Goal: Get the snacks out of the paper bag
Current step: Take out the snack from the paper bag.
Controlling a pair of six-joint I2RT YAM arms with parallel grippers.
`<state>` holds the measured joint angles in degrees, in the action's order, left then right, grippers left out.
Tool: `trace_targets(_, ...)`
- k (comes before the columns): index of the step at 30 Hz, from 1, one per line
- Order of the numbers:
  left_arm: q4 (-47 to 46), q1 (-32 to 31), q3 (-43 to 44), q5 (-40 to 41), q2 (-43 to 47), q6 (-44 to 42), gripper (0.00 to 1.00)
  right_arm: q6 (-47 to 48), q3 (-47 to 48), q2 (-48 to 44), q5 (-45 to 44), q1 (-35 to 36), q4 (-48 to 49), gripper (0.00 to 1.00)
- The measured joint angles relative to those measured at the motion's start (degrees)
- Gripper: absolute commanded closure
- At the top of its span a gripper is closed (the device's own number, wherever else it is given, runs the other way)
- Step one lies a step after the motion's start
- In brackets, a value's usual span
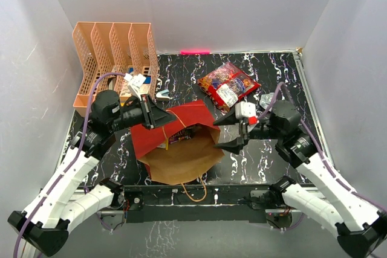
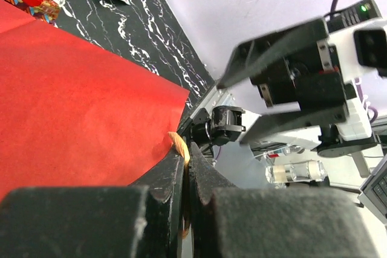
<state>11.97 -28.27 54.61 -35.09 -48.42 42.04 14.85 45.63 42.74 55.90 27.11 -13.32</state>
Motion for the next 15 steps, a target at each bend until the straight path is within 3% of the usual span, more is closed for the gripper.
trace_targets(5, 2.1, 0.0, 1.6, 1.2, -1.4, -1.7, 1.00, -1.5, 0.0, 3.7, -8.2, 16.9, 3.3, 0.28)
trace_targets(11, 3.7, 0.0, 2.4, 1.6, -2.0, -2.9, 1.00, 2.5, 1.1, 14.1, -26.2, 37.9, 3.8, 0.30)
trace_targets(15, 4.6, 0.0, 3.1, 1.7, -2.3, -3.3, 1.00, 7.8, 0.7, 21.5, -38.6, 46.1, 6.4, 0.28)
